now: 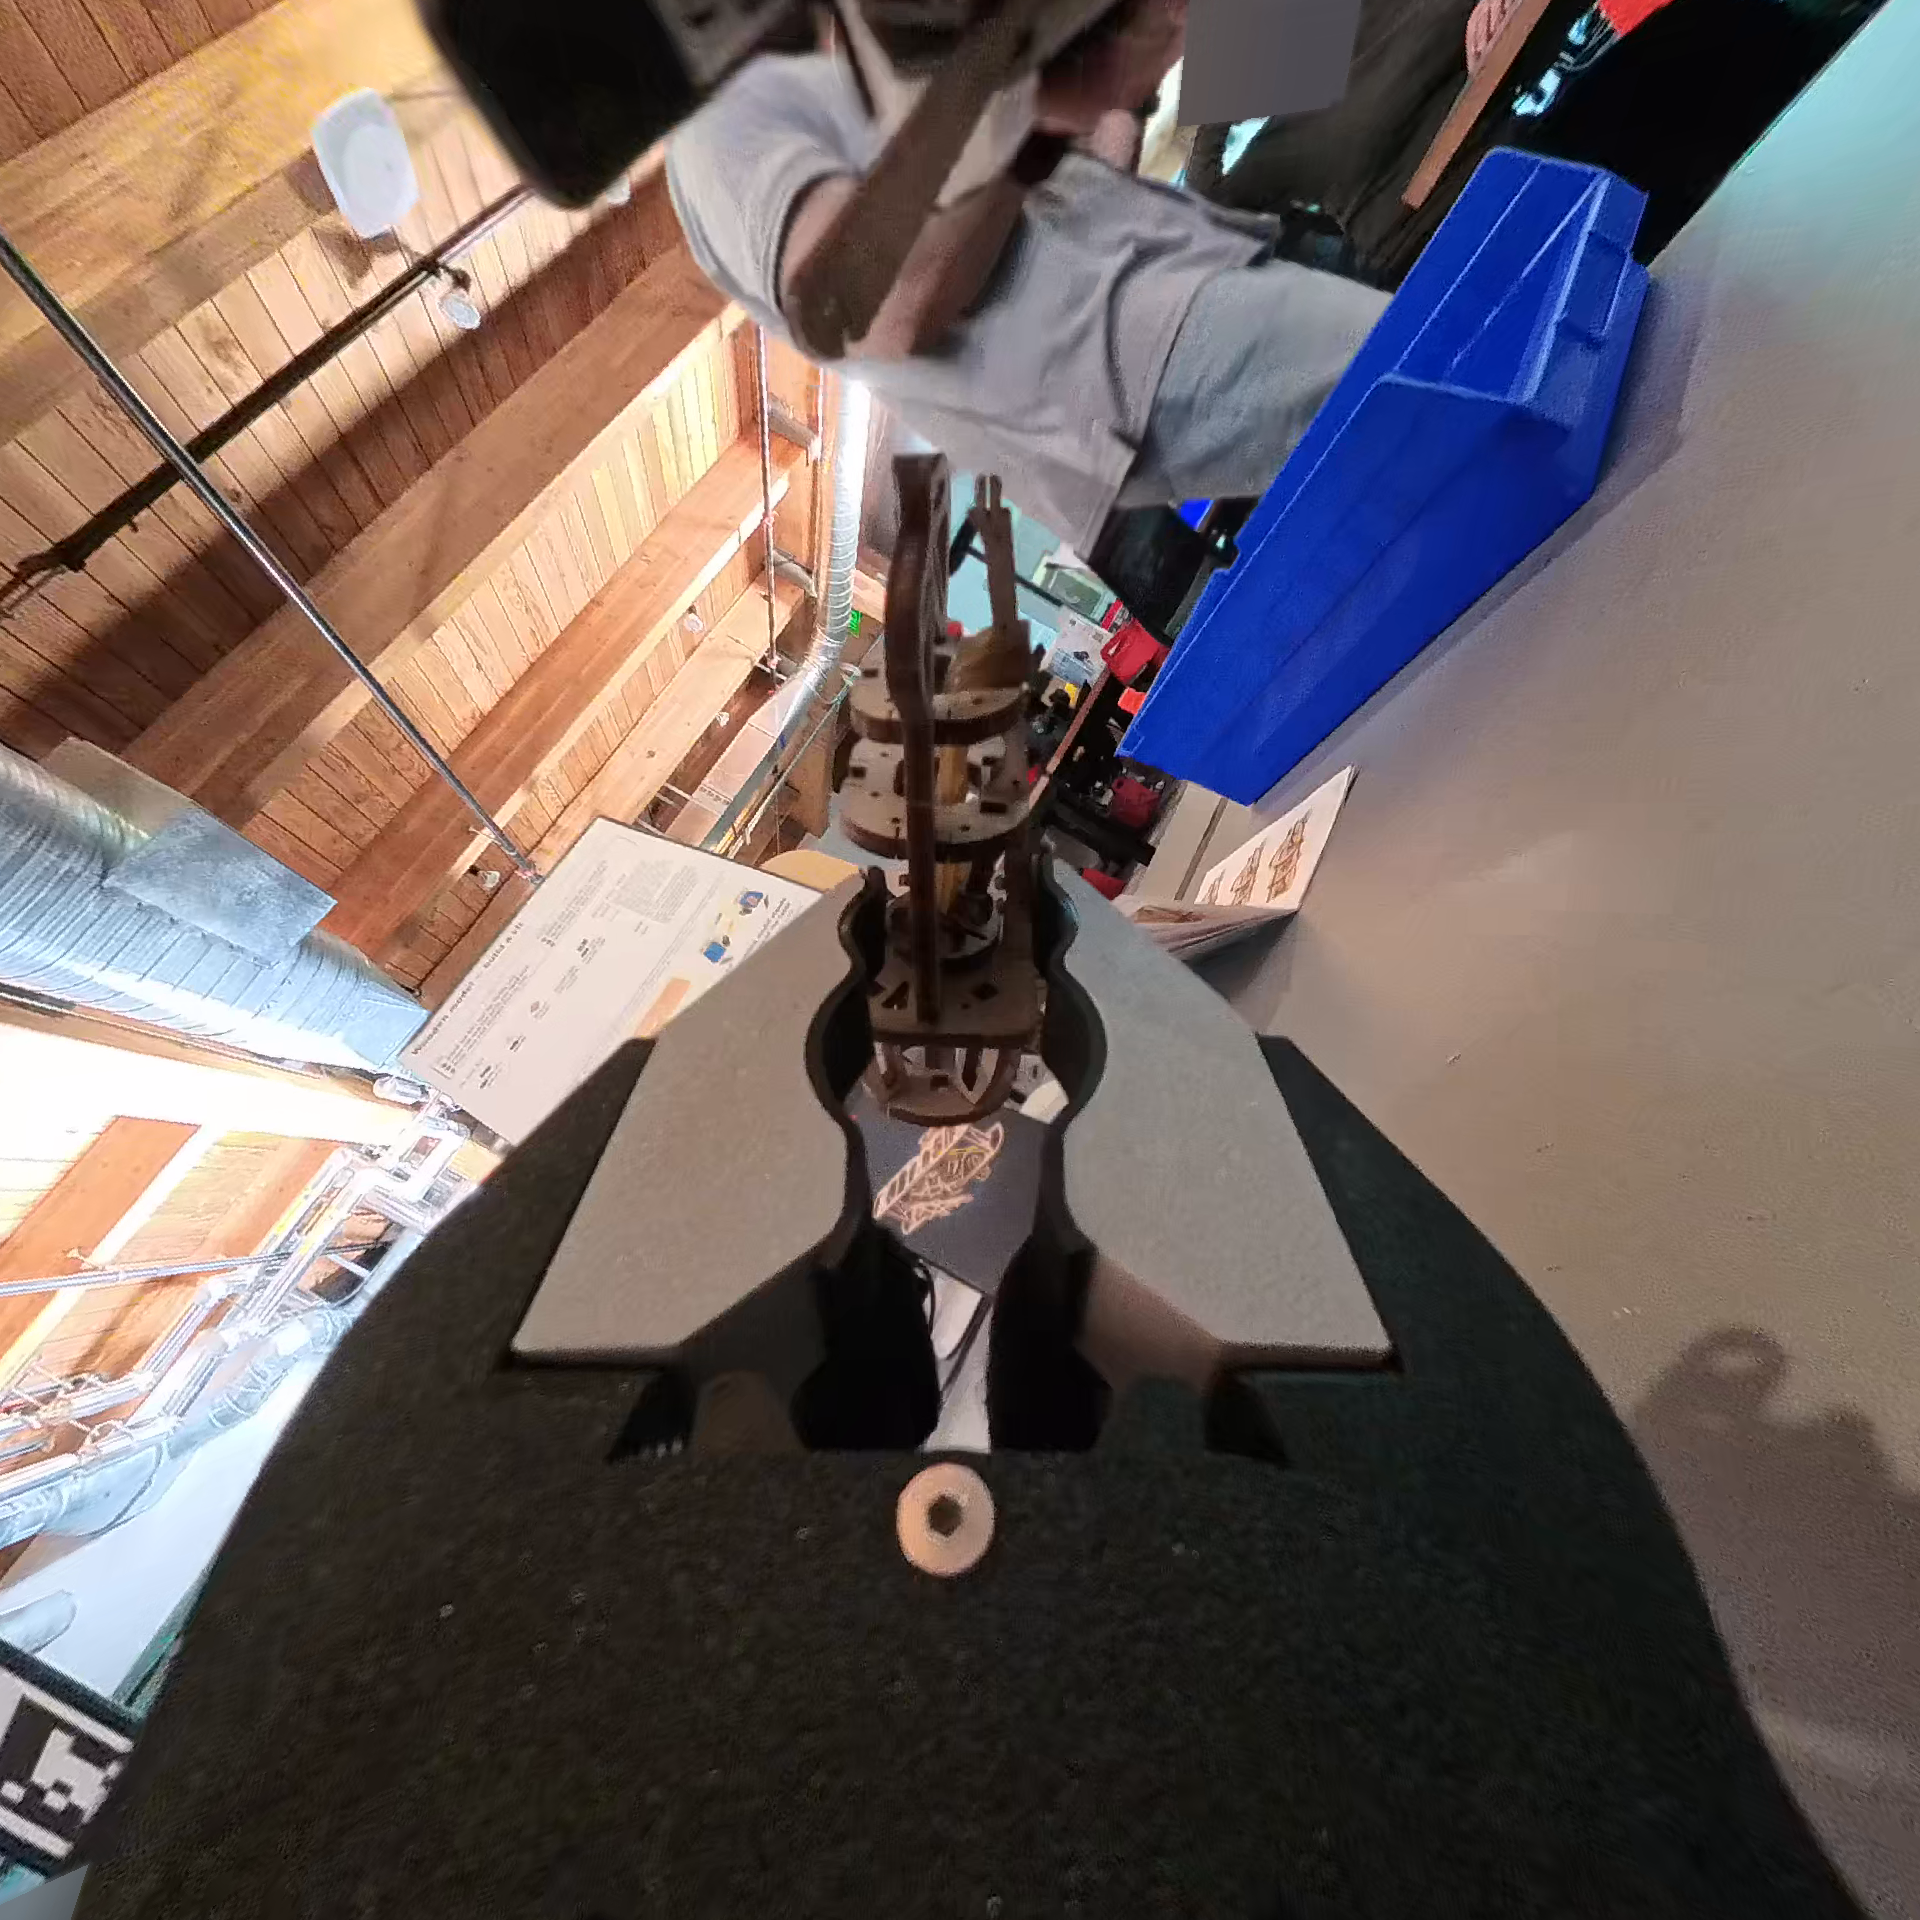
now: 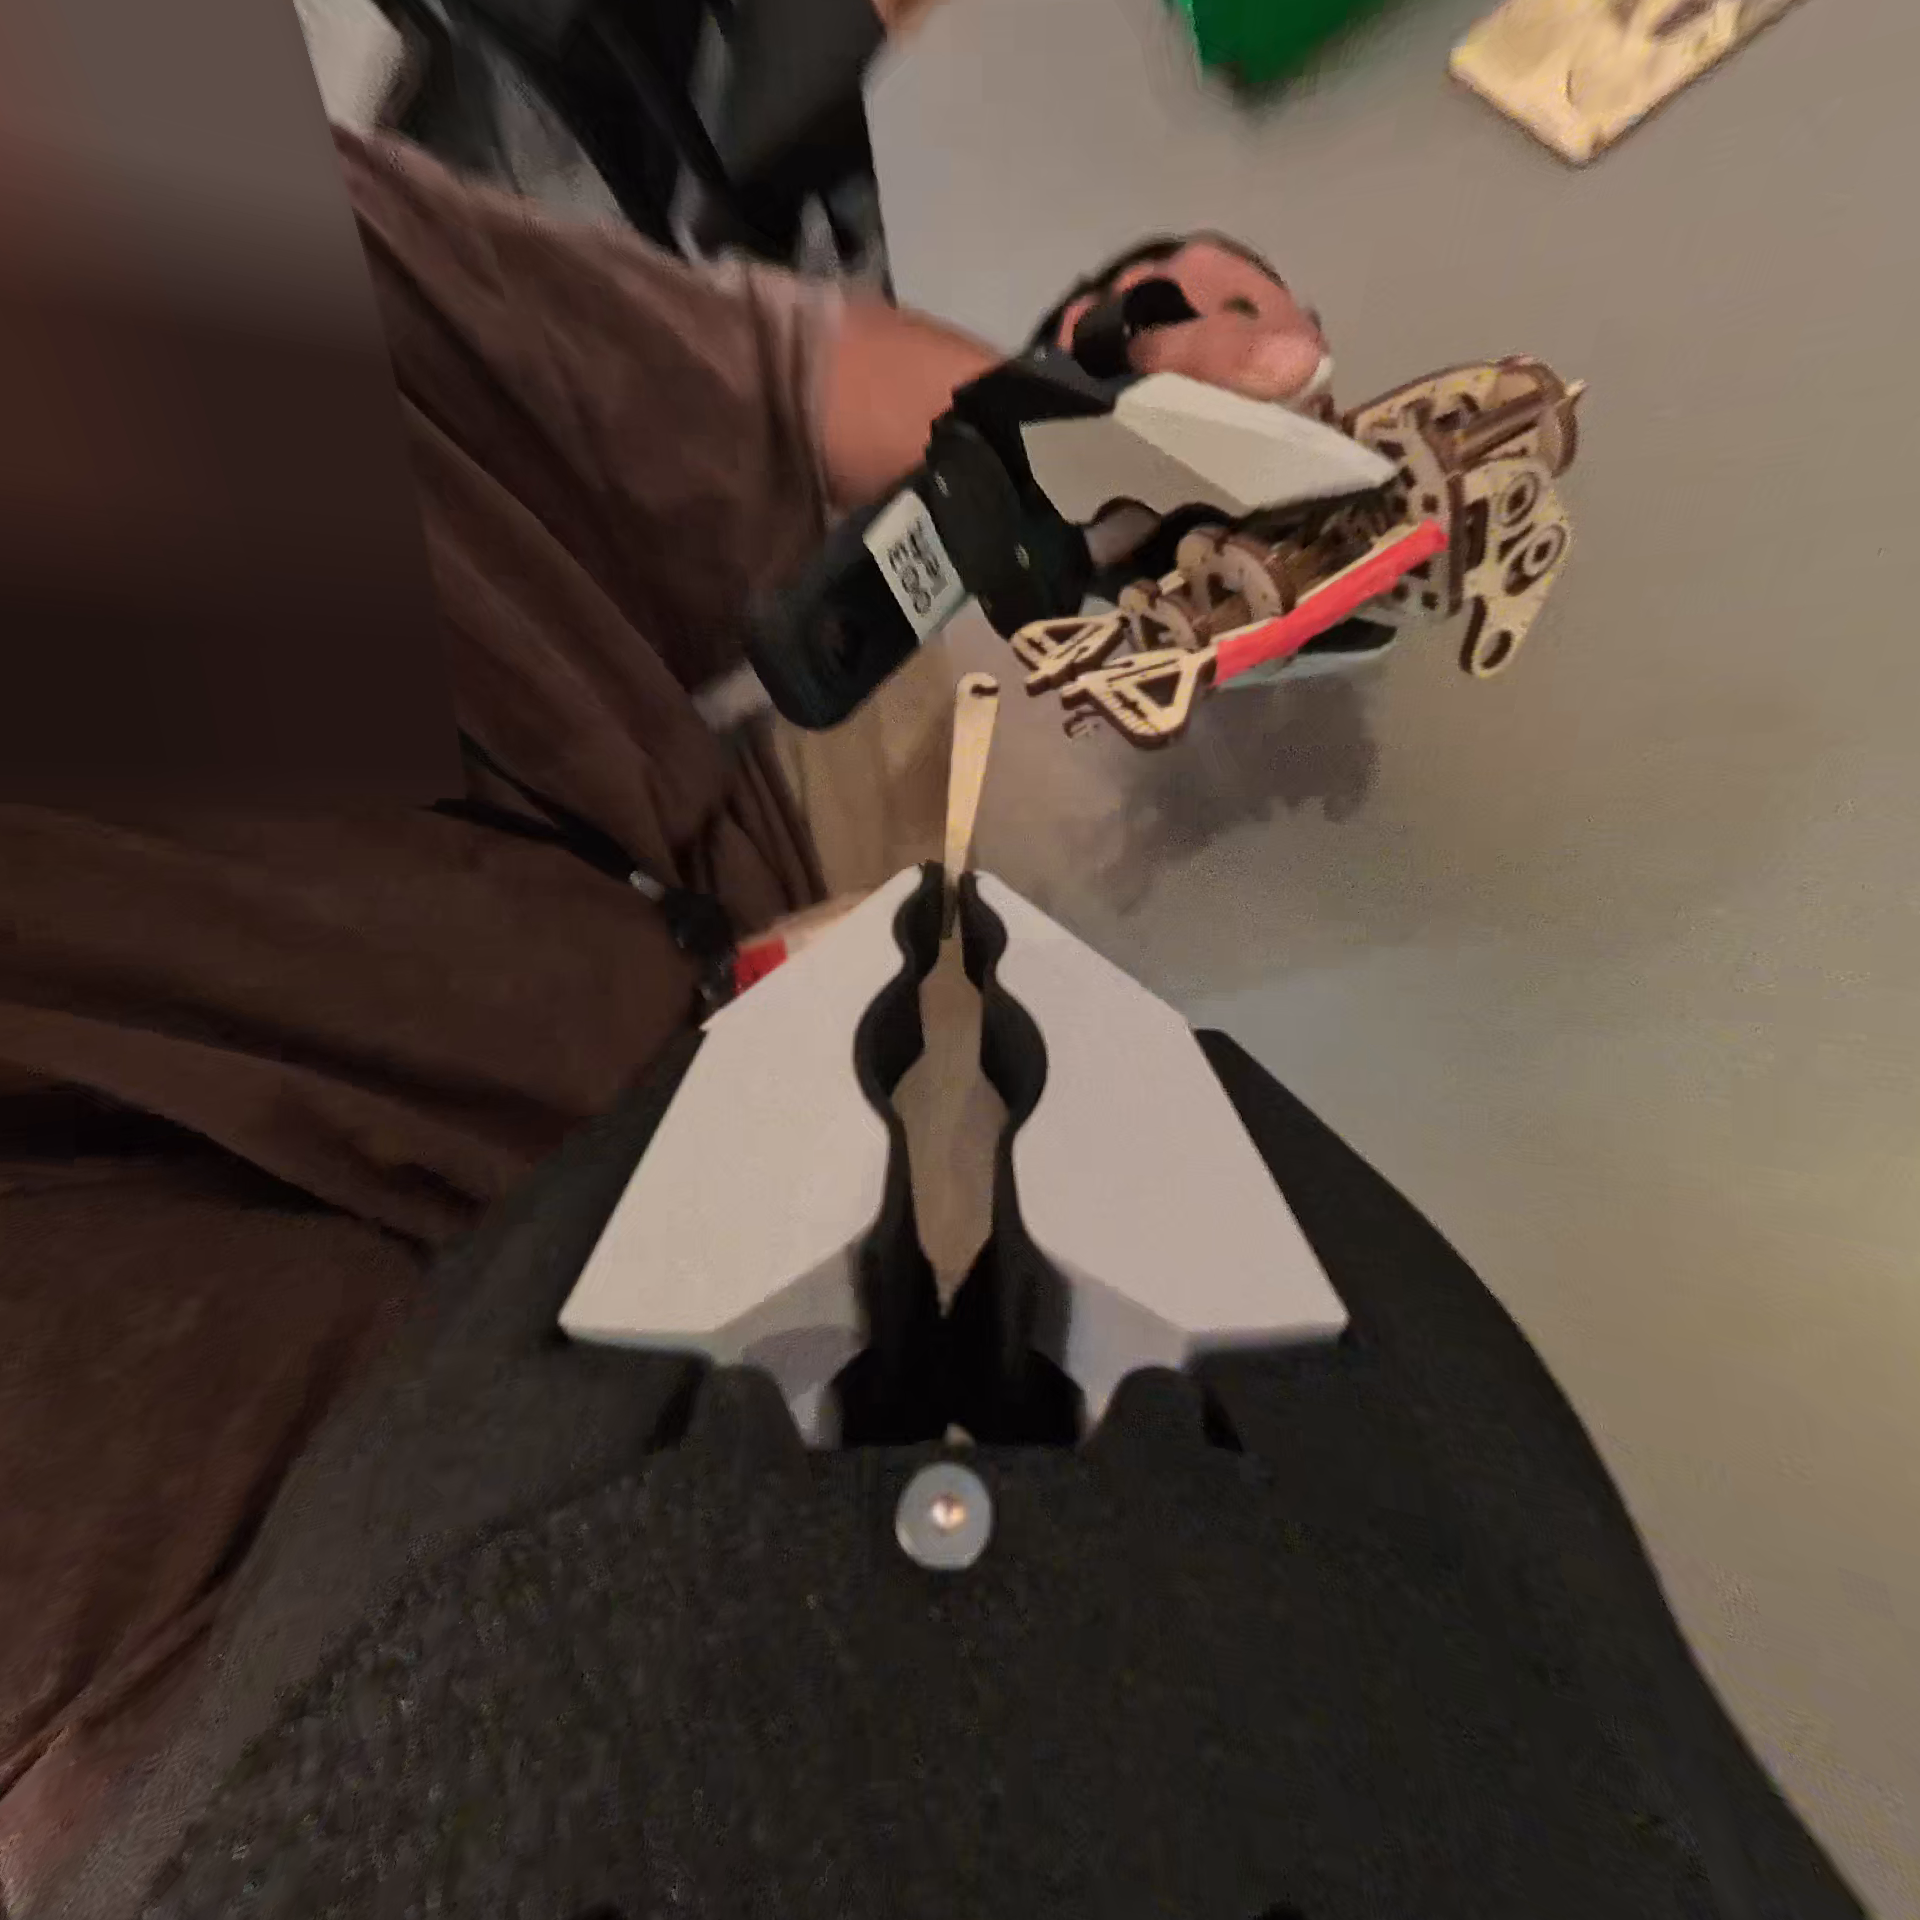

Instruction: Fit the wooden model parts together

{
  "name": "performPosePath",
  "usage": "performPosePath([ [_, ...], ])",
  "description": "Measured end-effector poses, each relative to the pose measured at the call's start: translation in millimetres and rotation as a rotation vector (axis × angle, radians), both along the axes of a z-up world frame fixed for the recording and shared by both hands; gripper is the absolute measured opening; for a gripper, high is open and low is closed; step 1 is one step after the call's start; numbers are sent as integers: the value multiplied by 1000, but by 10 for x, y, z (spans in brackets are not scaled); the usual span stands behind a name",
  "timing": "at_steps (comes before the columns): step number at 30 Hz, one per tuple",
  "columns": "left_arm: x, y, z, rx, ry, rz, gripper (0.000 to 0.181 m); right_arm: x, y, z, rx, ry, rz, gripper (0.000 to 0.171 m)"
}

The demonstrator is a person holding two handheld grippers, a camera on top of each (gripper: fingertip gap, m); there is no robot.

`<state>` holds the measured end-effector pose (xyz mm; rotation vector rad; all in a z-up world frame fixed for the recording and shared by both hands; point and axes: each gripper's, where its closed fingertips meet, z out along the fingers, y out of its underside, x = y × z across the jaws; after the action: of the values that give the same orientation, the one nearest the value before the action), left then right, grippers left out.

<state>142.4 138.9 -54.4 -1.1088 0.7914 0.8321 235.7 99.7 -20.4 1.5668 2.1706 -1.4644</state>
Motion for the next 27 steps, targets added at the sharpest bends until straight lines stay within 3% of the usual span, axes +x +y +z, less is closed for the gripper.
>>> performPosePath([
  [4,82,-30,-10,-1,0,-33,24,61,-48,-213,-115,82,-81,2],
  [11,170,-35,-80,-20,13,-71,24,38,-58,-279,-261,166,-115,2],
  [27,247,-4,-208,-78,31,-100,24,-11,28,-514,-194,125,-170,2],
])
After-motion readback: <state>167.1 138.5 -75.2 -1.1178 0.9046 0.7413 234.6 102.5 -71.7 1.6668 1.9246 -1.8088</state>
